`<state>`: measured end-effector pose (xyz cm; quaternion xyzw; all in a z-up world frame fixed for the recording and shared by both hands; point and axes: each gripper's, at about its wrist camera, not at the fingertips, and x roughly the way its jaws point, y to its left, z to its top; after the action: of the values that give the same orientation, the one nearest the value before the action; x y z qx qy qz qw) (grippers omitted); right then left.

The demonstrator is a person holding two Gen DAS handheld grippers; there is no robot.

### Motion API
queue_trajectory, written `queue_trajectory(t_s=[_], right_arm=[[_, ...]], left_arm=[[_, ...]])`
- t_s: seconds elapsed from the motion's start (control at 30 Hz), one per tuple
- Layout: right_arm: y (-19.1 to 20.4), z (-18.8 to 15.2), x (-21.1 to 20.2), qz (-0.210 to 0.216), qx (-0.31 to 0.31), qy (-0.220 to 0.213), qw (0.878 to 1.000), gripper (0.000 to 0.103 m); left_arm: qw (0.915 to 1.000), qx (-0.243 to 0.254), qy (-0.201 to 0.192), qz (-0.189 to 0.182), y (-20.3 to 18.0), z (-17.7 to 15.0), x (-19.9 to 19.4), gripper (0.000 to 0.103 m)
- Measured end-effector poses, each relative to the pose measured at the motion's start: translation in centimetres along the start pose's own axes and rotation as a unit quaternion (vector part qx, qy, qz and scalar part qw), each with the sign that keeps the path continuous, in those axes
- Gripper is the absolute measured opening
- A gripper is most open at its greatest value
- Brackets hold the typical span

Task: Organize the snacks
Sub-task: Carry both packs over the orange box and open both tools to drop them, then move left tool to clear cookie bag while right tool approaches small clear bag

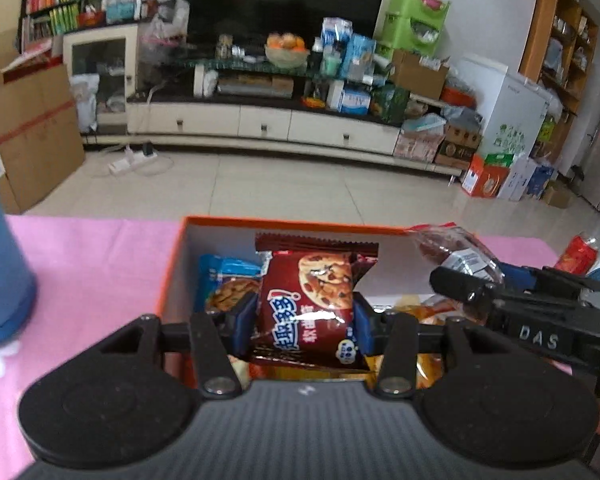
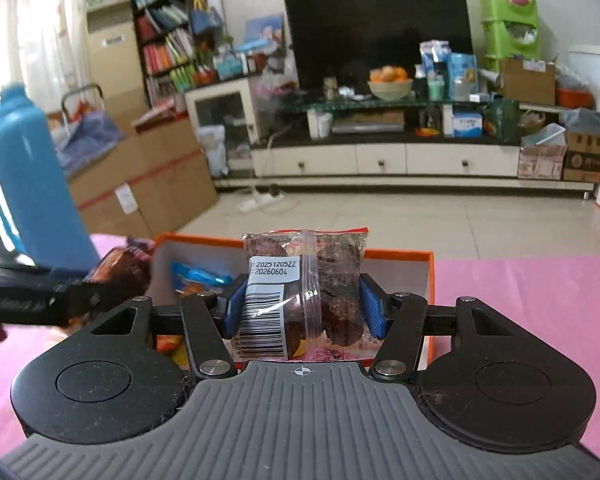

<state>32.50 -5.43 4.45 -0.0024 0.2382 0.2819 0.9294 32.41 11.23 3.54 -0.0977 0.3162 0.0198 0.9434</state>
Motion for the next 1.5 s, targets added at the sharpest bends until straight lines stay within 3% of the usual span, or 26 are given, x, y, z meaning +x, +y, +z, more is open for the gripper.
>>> queue_trajectory(t_s=[0.2,0.27,0.33,0.43,0.63,0.77,0.97,1.1,1.2,1.33,1.5], right_arm=[[-0.5,-1.0,4.2,-0.012,-0.019,0.027,0.999,0.038],[-0.3,-1.0,4.6,-0.019,-0.028,0.028,0.999,0.046],[-0.4,-0.8,4.6,-0.013,-0.024,0.026,0.999,0.061],[-0.5,-0.3,3.6,-0.012,-0.013,0.011,1.000,0.064],[-0.1,1.0,-0.8,0.009,0.021,-0.016,1.000,0.079],[0.4,0.1,-4.5,0.014,0.036,-0.023,0.999,0.092],[-0.8,-6.5,-10.4,0.003,0.066,0.005,0.998,0.092],[-3.2,-11.1,-12.8,0.000,0.125,0.051,0.991,0.092],[-5.1,-13.5,-13.9,-0.001,0.156,0.070,0.985,0.092],[-7.2,-14.5,-14.4,-0.025,0.195,0.080,0.977,0.092],[-8.9,-14.2,-14.2,0.009,0.261,0.070,0.963,0.092]], left_arm=[[0.9996,0.008,0.028,0.007,0.0,-0.8,4.2,0.050],[0.9996,0.004,0.024,0.010,0.2,-1.0,4.1,0.063],[0.9999,0.002,0.012,0.009,0.3,-1.0,3.1,0.063],[0.9999,0.000,-0.008,0.008,0.5,-1.0,0.3,0.064],[0.9991,0.006,-0.037,0.019,1.3,-3.1,-7.1,0.069],[0.9998,-0.001,-0.014,0.012,1.8,-7.6,-10.9,0.071],[0.9978,-0.027,0.060,-0.004,0.5,-16.9,-12.9,0.071],[0.9951,-0.048,0.086,0.005,0.0,-21.0,-13.8,0.071],[0.9954,-0.029,0.082,0.040,0.7,-20.6,-13.8,0.072],[0.9949,-0.016,0.038,0.091,3.7,-16.6,-13.5,0.073],[0.9783,0.010,-0.004,0.207,9.1,-10.4,-10.7,0.073]])
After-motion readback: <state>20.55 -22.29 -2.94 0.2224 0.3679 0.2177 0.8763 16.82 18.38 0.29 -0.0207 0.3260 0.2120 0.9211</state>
